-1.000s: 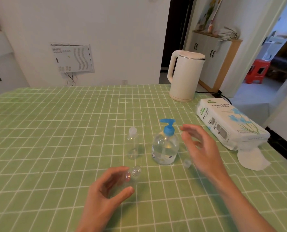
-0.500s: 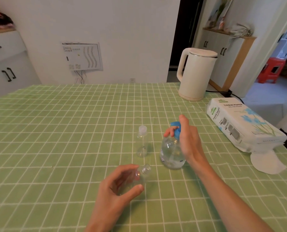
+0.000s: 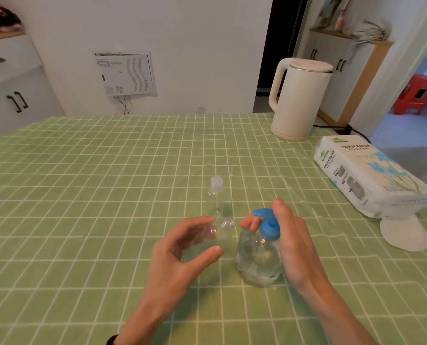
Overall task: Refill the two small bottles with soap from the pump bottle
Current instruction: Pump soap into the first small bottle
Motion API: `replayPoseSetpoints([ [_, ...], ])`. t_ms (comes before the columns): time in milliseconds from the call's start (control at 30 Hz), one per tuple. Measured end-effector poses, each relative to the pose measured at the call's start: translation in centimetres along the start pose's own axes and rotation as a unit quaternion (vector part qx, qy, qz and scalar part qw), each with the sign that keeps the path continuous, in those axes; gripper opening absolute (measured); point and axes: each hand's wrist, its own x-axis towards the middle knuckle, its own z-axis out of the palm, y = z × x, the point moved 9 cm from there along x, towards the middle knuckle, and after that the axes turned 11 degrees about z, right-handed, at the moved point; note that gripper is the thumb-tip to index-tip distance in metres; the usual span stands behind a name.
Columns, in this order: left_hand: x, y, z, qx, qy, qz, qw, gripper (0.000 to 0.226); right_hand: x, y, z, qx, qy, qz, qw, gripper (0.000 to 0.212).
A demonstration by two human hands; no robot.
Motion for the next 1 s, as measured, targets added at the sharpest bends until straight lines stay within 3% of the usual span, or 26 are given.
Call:
replayPoseSetpoints([
  [100, 0.6, 0.8, 0.6, 0.016, -0.005, 0.020, 1.000, 0.045, 0.1, 0.3, 0.1, -0.002, 0.006, -0.001, 1.000, 0.066],
  [300, 1.1, 1.2, 1.5, 0.045, -0.012, 0.035, 0.998, 0.045, -0.1, 0.0, 0.0, 0.000, 0.097, -0.033, 0.995, 0.063],
  [500, 1.6, 1.3, 2.0, 0.062, -0.011, 0.032, 0.998, 0.045, 0.0, 0.0, 0.1, 0.004, 0.099, -0.037, 0.994, 0.061],
  [900, 1.8, 2.1, 2.5, 0.081, -0.018, 0.045, 0.996, 0.046, -0.3, -0.5, 0.0, -0.017, 0.109, -0.057, 0.992, 0.086],
  [1000, 2.0, 2.4, 2.5, 0.097, -0.024, 0.054, 0.994, 0.046, -0.3, -0.5, 0.1, -0.013, 0.108, -0.053, 0.993, 0.081],
])
